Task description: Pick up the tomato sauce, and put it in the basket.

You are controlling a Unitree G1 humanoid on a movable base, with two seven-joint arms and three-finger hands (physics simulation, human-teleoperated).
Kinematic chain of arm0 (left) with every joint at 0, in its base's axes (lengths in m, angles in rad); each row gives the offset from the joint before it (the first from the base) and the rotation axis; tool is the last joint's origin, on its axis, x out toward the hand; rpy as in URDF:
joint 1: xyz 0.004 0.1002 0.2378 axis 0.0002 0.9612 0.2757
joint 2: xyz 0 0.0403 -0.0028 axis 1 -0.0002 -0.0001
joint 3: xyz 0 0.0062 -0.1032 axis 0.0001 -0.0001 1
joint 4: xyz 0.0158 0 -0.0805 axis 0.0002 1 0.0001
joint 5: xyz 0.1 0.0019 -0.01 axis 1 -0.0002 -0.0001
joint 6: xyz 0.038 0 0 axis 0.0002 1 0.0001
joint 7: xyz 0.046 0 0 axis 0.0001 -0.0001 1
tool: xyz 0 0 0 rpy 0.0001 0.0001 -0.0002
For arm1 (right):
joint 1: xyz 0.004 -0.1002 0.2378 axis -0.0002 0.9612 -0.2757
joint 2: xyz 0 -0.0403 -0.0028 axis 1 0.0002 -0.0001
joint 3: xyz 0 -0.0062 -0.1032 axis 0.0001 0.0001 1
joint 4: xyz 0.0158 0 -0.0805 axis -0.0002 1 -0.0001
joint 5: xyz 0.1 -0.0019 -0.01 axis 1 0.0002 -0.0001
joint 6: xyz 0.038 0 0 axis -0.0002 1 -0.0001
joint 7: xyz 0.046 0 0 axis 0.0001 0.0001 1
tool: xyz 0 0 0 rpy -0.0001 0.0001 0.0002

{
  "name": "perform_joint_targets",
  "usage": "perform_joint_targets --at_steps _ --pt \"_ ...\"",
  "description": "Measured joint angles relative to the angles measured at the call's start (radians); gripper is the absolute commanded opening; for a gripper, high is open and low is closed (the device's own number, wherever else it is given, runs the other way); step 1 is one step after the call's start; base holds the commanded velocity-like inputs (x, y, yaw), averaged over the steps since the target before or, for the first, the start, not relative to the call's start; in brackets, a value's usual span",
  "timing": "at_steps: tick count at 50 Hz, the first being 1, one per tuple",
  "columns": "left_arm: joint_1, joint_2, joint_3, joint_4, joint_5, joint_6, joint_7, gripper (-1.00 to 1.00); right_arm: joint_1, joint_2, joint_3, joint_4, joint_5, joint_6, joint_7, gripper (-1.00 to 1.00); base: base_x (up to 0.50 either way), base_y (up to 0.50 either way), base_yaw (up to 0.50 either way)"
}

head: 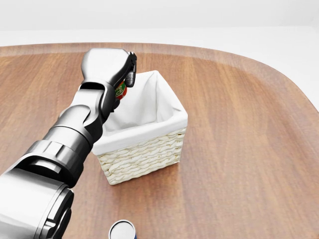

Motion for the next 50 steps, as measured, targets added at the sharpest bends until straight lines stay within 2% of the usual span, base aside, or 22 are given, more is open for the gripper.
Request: perform_joint_targets --at_steps 17,39,40,41,42,43,50 --pt "0.037 -0.009 0.009 0.004 0.062 -0.004 0.040 -1.00 0.000 0.010 0.004 0.000 -0.007 -0.001 0.008 1.00 0.00 0.00 0.00" --pt "0.082 -0.022 0.010 0.008 0.090 -0.006 0.068 -1.00 -0.003 0.013 0.002 0.000 -0.008 0.004 0.011 1.00 0.00 0.00 0.00" --pt "0.083 -0.022 0.010 0.008 0.091 -0.007 0.068 -0.84 -0.002 0.013 0.001 0.000 -0.007 0.004 0.011 1.00 0.00 0.00 0.00" --pt "0.082 -0.021 0.010 0.008 0.089 -0.007 0.070 -0.40 -0.002 0.012 0.001 0.000 -0.006 0.003 0.010 1.00 0.00 0.00 0.00" --pt "0.082 -0.021 0.010 0.009 0.095 -0.006 0.072 0.87 -0.002 0.012 0.001 0.000 -0.006 0.003 0.010 1.00 0.00 0.00 0.00" --pt "0.082 -0.020 0.010 0.009 0.098 -0.006 0.074 1.00 -0.001 0.011 0.001 0.000 -0.005 0.002 0.009 1.00 0.00 0.00 0.00" --pt "0.077 -0.016 0.010 0.008 0.116 -0.004 0.090 1.00 0.002 0.006 -0.001 0.000 -0.001 -0.001 0.006 1.00 0.00 0.00 0.00"
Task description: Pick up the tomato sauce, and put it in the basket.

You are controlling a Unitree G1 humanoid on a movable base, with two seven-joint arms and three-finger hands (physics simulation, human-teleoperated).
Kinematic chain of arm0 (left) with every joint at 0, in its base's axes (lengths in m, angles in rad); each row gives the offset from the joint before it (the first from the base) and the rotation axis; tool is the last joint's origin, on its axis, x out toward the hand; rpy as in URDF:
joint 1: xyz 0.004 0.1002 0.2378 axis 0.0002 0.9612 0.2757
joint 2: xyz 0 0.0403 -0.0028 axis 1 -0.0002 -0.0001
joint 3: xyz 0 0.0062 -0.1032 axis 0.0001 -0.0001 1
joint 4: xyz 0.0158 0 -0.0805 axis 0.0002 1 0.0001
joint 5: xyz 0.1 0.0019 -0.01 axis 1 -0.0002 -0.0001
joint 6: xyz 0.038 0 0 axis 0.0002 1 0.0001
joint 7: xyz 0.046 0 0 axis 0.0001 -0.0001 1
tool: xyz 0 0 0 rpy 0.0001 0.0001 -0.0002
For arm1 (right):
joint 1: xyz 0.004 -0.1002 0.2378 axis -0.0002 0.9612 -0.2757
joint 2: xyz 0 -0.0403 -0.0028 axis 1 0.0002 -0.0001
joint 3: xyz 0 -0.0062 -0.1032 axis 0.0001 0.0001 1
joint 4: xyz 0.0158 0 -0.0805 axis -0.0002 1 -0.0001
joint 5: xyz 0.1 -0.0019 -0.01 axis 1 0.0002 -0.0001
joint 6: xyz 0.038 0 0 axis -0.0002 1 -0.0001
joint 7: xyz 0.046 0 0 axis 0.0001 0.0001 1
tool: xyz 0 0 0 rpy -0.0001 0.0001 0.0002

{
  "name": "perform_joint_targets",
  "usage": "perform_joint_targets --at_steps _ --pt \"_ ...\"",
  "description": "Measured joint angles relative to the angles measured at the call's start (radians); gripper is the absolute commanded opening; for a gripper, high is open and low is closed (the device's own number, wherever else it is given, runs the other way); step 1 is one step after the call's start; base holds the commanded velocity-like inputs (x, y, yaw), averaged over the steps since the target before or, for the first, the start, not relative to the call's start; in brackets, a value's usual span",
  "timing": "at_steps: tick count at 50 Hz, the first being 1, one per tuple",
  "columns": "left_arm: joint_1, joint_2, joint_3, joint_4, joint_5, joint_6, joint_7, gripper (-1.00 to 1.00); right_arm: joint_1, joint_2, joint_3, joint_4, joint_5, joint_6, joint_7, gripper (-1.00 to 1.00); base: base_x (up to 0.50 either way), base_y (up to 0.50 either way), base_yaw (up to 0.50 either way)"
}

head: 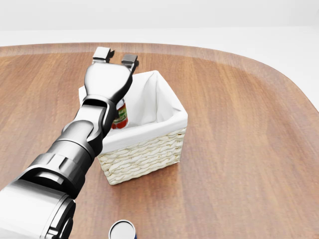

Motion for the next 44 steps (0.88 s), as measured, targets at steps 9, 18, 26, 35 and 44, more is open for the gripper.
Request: perform_joint_targets --at_steps 9,18,26,35,44 --pt "-0.004 0.002 0.002 -0.002 0.010 0.003 0.009 1.00 0.001 -0.004 -0.001 0.000 0.002 -0.002 -0.003 1.00 0.00 0.00 0.00" --pt "-0.006 0.005 0.004 -0.002 0.013 0.002 0.015 1.00 0.001 -0.001 -0.001 0.000 0.000 -0.001 -0.002 1.00 0.00 0.00 0.00" --pt "-0.006 0.007 0.005 -0.002 0.013 0.002 0.017 1.00 -0.003 0.005 0.001 0.000 -0.005 0.002 0.003 1.00 0.00 0.00 0.00" --pt "-0.007 0.009 0.006 -0.002 0.012 0.001 0.018 1.00 -0.007 0.012 0.002 0.000 -0.009 0.006 0.008 1.00 0.00 0.00 0.00" --pt "-0.010 0.011 0.008 -0.002 0.009 0.000 0.016 1.00 -0.008 0.015 0.003 0.000 -0.012 0.008 0.011 1.00 0.00 0.00 0.00"
